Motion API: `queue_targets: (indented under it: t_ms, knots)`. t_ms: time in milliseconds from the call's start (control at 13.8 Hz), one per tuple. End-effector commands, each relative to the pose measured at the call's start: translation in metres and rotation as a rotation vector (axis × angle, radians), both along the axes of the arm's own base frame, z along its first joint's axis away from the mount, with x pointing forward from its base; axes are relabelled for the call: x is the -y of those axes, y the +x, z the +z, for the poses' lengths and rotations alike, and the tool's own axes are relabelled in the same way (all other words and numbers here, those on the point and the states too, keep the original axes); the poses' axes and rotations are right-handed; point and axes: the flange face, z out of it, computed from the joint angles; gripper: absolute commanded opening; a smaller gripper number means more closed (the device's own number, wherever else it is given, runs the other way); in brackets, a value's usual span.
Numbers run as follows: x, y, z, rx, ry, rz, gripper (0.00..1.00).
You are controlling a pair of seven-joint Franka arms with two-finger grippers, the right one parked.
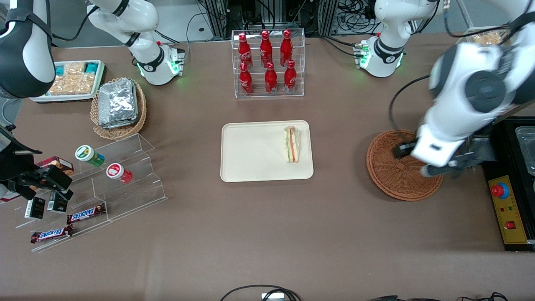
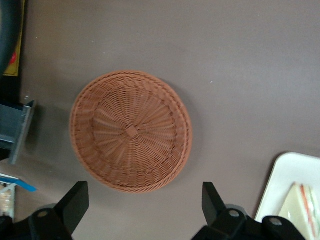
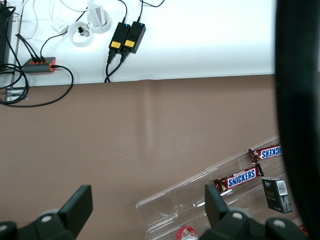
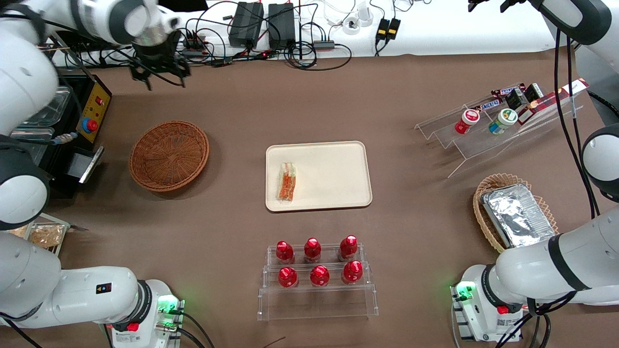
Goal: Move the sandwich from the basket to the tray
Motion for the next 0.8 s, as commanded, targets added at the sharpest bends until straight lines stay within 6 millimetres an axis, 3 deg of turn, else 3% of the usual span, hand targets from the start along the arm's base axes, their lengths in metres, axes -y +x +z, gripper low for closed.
queue_targets:
  t_ms: [0, 290, 726]
  knots:
    - [-0.04, -0.009, 0.04, -0.02, -0.067, -0.087, 1.0]
    - [-0.064, -0.02, 0.079, -0.039, -0.089, -0.292, 1.0]
    - [-0.054, -0.039, 0.109, -0.008, -0.144, -0.405, 1.0]
